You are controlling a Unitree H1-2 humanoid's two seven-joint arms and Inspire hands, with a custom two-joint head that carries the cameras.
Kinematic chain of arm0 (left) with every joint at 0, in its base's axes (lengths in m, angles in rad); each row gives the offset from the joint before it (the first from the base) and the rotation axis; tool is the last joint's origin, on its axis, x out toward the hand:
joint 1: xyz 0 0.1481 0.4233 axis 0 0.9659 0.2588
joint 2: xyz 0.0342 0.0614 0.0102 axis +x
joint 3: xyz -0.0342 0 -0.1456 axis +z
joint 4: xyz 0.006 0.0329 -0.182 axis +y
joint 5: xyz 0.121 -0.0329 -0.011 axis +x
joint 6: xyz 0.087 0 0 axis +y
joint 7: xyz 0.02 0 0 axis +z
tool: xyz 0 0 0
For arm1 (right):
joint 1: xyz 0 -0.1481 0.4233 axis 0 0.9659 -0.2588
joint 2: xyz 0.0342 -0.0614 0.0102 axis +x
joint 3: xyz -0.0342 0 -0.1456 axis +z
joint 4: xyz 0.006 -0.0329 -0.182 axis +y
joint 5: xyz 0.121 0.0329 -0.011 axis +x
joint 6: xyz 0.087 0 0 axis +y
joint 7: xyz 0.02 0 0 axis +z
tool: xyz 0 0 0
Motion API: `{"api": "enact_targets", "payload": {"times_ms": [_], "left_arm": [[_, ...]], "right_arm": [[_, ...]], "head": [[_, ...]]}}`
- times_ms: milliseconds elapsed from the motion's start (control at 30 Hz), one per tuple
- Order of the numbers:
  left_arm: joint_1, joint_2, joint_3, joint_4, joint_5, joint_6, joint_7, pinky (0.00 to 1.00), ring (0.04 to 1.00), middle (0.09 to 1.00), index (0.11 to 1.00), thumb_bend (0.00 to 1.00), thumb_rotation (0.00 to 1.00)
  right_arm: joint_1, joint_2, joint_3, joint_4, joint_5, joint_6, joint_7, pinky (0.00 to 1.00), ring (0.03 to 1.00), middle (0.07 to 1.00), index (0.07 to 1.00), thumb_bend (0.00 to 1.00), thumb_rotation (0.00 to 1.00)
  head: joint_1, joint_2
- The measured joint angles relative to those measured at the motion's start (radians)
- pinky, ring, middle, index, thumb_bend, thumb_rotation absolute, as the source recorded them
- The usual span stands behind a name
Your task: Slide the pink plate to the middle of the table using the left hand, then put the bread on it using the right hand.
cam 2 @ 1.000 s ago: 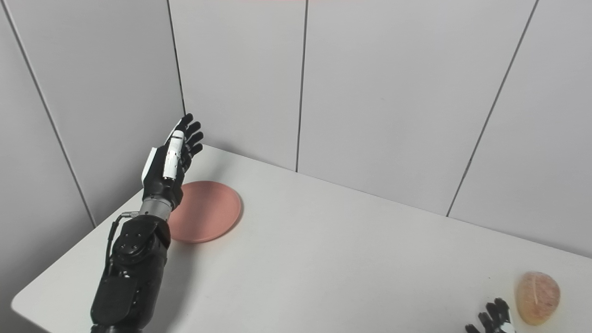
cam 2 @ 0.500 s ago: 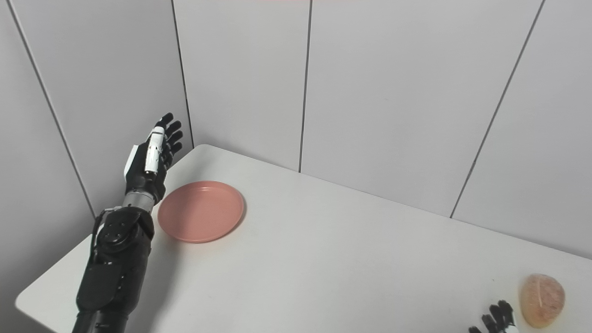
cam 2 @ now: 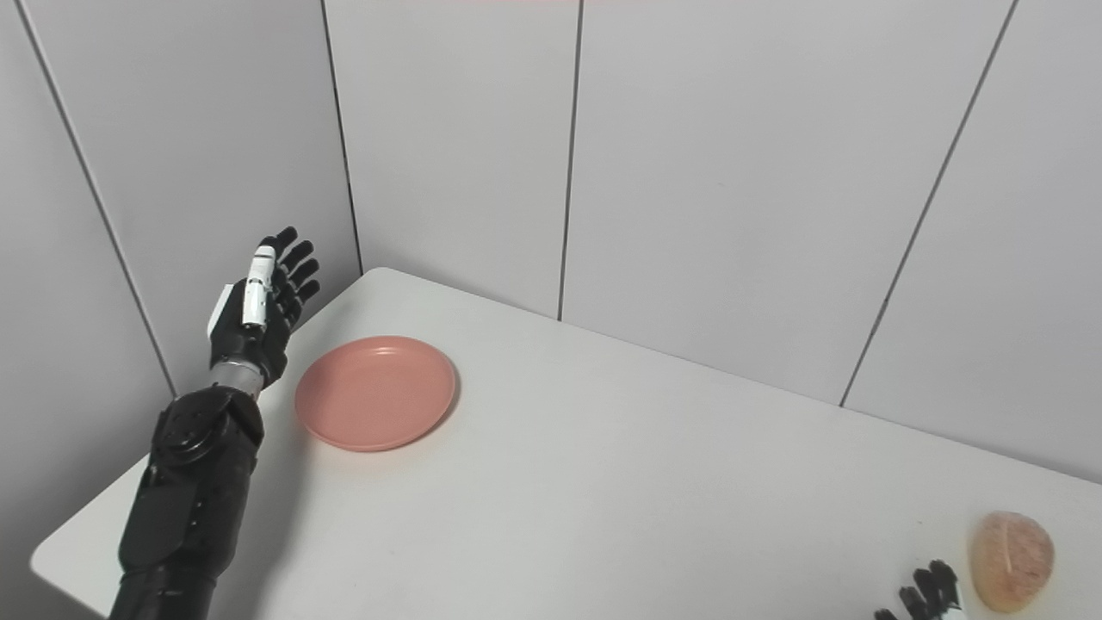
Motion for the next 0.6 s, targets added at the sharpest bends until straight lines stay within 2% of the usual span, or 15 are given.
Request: {"api": "enact_targets", "payload": {"times_ms": [300,600], "left_arm": [[0.001,0.019,0.041,0.027,-0.021,-0.003,-0.014,0.96,0.929,0.924,0.916,0.34,1.0],[0.025,0.021,0.072,0.042,-0.042,-0.009,-0.016,0.96,0.922,0.927,0.924,0.32,1.0]], "right_arm": [[0.0,-0.004,0.0,0.003,0.002,-0.001,0.006,1.0,1.0,1.0,1.0,0.48,1.0],[-0.007,-0.01,0.0,0.032,0.002,-0.031,0.021,1.0,1.0,1.0,1.0,0.5,1.0]], "head": [[0.008,0.005],[0.011,-0.005]]}}
